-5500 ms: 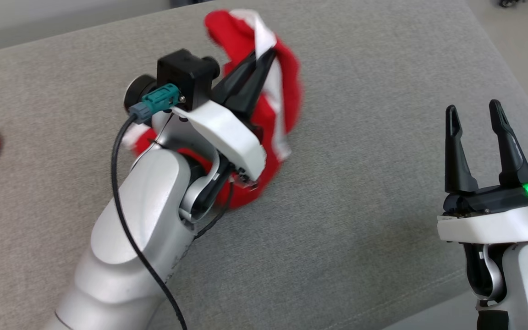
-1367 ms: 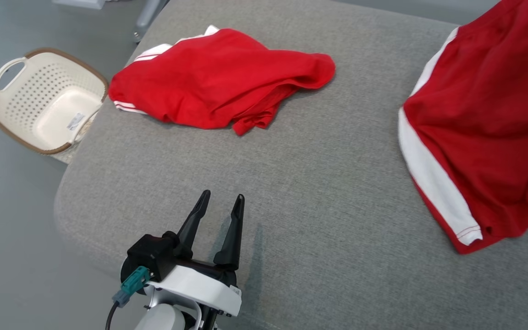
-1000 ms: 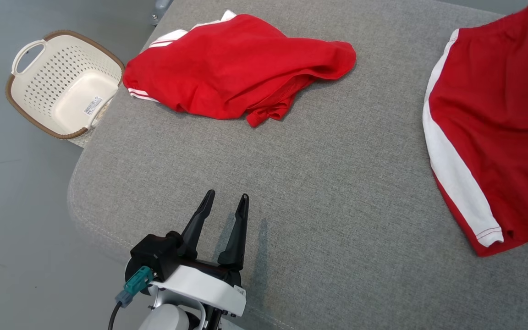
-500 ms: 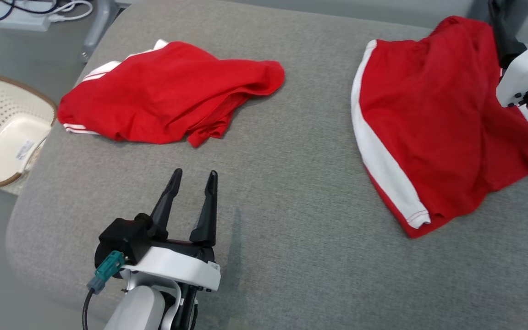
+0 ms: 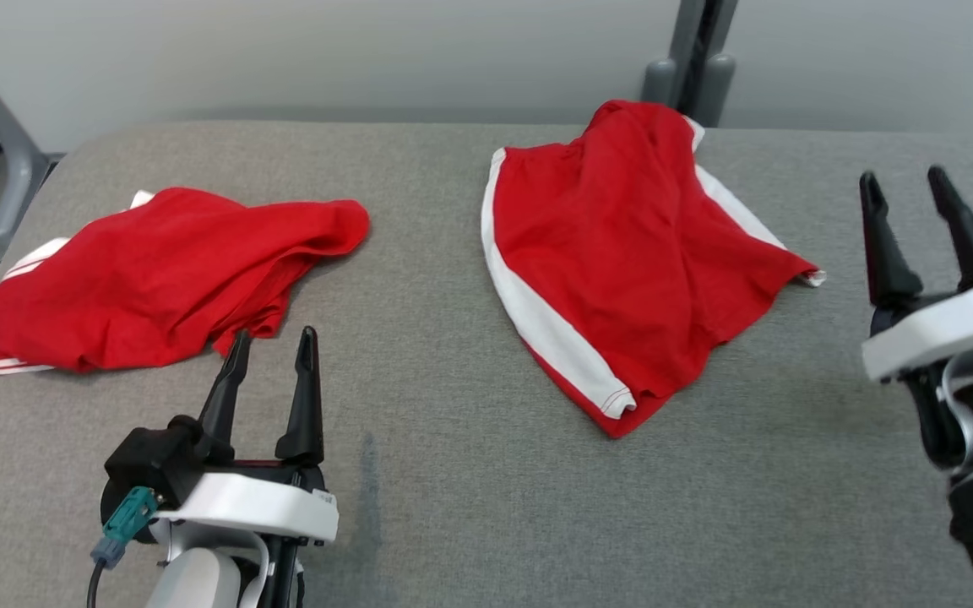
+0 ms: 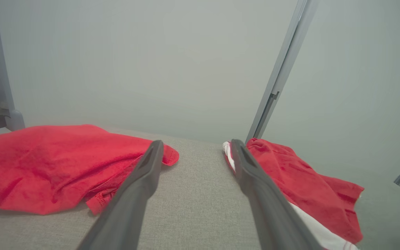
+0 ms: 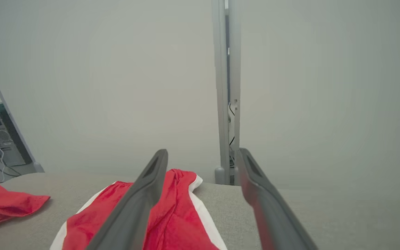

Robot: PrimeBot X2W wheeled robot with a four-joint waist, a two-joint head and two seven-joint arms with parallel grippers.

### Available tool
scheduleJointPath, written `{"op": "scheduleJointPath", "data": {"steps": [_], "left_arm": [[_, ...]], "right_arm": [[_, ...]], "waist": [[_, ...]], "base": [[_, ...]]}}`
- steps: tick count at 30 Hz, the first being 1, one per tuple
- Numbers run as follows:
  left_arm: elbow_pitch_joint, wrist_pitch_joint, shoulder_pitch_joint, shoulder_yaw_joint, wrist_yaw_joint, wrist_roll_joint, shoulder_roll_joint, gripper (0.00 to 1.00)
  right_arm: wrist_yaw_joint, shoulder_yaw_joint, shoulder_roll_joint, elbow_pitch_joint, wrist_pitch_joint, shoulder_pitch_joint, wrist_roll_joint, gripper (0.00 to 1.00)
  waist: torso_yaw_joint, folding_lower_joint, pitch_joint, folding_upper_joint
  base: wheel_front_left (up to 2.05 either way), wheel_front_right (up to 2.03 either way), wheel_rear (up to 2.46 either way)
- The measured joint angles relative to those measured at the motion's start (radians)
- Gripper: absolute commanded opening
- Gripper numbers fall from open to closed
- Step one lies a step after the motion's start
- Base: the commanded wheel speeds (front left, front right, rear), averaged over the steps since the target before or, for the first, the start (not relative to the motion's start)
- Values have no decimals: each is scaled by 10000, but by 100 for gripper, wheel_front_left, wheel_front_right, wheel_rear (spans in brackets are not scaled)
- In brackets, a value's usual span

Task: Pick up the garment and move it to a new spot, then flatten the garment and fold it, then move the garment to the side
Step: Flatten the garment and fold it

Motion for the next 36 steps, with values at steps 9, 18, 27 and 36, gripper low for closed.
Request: {"op": "scheduleJointPath", "data": {"steps": [9,18,27,36], "left_arm": [[-123,0,848,504,-56,203,0,100],[-180,0,1516,458,-58,334,0,100],[-138,0,1576,284,-100,374,2,100],[6,0,1500,-58,-134,389,0,100]], "right_arm": [[2,-1693,1726,-2608,0,3567,-1116,100],[0,-2052,2414,-3279,2,5108,-1624,100],[2,-1883,2581,-3189,0,5264,-1666,100],[2,82,2732,-2027,286,4931,-236,100]], "waist": [[-808,0,-830,0],[-972,0,-1299,0],[-618,-1,-1176,0],[-142,0,-982,0]], "base": [[0,0,0],[0,0,0],[0,0,0],[0,0,0]]}}
